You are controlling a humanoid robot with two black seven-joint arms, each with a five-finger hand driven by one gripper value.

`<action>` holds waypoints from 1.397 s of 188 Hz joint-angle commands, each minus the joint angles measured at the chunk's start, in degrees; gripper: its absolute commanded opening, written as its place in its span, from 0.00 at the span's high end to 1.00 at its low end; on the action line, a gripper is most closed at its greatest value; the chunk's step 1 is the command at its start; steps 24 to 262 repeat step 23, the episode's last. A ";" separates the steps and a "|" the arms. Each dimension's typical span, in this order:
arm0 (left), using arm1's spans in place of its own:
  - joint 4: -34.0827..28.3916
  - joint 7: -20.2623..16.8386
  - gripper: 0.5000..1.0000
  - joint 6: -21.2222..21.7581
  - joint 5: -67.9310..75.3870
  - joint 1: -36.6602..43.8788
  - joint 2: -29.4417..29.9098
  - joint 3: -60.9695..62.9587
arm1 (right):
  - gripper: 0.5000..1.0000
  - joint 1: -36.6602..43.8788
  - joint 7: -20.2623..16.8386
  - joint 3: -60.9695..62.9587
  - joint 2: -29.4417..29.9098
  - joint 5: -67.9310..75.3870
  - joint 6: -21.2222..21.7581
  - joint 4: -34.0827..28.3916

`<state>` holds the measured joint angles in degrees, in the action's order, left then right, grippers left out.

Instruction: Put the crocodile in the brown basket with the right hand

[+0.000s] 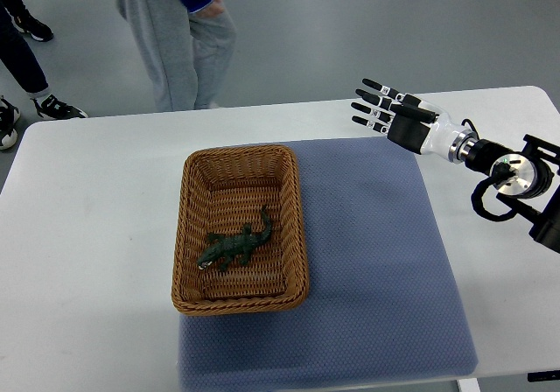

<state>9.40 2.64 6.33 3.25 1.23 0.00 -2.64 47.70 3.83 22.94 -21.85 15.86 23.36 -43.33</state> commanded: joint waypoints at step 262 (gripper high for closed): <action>0.00 0.00 0.00 0.00 0.00 0.00 0.00 0.01 | 0.14 -0.41 0.30 0.00 0.05 0.05 0.55 0.00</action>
